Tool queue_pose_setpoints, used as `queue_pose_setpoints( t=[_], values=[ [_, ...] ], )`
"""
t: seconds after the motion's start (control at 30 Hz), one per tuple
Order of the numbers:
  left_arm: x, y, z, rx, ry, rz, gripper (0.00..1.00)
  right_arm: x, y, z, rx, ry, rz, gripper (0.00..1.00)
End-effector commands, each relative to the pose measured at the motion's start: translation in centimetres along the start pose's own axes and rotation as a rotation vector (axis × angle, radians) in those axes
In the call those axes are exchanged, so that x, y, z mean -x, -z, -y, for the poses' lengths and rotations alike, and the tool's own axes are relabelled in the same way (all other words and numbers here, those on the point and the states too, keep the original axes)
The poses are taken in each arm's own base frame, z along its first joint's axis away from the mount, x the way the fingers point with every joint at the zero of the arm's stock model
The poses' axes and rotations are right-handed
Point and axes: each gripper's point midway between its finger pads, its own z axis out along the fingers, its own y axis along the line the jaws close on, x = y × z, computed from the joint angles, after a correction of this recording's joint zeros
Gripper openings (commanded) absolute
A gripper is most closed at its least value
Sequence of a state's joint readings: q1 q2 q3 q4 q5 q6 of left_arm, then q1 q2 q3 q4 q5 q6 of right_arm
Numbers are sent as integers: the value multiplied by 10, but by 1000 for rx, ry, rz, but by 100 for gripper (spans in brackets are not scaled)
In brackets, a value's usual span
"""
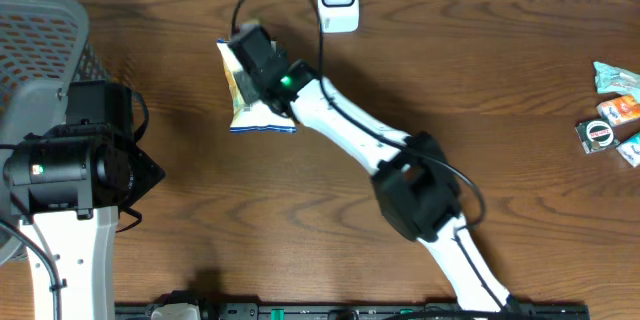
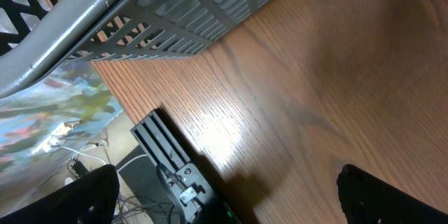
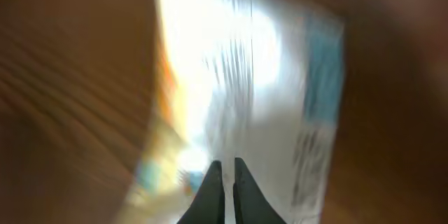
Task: Scan the item barcode
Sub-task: 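Grasp the white snack bag with the right gripper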
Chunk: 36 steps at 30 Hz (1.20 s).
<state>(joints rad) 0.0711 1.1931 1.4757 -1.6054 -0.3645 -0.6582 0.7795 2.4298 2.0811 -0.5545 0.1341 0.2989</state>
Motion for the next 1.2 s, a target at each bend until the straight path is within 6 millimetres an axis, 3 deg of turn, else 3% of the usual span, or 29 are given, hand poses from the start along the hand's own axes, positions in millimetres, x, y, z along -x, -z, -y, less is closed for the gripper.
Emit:
queue_pose_setpoints(
  t=[0.0,0.17,0.43,0.6,0.77,0.93,1.17],
  values=[
    [0,1,-2,4,16,0,98,-35,-17,4,-29,29,-105,1],
    [0,1,-2,5,16,0,98,-68,-2,18,-80,51,-257,1],
    [0,1,-2,4,16,0,98,-97,66,41,-165,85,-465,1],
    [0,1,-2,4,16,0,98,-86,116,43,-164,89,-471,1],
    [0,1,-2,4,16,0,98,-72,150,32,-88,67,-437,5],
    [0,1,-2,4,16,0,98,-81,148,18,-19,55,-475,1],
    [0,1,-2,5,16,0,98,-113,106,-14,81,62,-548,1]
  ],
)
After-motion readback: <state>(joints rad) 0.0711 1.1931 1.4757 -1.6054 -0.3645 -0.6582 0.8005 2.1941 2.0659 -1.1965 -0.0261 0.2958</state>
